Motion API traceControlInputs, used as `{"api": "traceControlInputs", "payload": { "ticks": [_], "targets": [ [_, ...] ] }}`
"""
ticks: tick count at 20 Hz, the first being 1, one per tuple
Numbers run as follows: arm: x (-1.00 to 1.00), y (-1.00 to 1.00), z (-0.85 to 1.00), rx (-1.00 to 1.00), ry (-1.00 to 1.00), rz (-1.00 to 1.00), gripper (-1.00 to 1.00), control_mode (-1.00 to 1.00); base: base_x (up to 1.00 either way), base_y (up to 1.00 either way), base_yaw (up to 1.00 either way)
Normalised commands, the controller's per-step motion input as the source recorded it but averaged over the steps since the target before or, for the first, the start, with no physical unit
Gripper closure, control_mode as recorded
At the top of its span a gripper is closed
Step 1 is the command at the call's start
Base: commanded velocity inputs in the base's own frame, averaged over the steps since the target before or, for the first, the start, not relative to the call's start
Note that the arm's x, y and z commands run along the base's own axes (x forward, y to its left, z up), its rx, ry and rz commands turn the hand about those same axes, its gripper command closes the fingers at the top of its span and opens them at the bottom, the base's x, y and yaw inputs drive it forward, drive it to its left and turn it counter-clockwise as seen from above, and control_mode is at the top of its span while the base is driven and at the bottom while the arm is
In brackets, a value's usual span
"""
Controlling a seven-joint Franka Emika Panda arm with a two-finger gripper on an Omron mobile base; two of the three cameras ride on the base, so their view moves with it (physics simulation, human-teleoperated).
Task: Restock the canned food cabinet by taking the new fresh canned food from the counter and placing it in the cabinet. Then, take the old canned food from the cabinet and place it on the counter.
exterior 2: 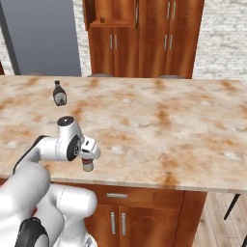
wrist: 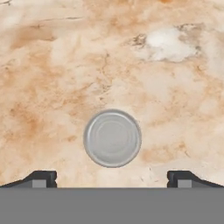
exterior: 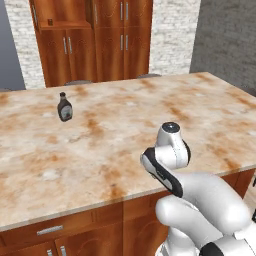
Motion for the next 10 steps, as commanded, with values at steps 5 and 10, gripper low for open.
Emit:
{"api": "traceControlInputs", "payload": {
  "ticks": [5,10],
  "targets": [
    [0.23,0.0,-0.27,0.0,0.07,0.0,-1.0,-1.0,0.0,0.0,0.0],
    [0.19,0.0,-0.12,0.0,0.08,0.0,-1.0,-1.0,0.0,0.0,0.0]
  ]
}}
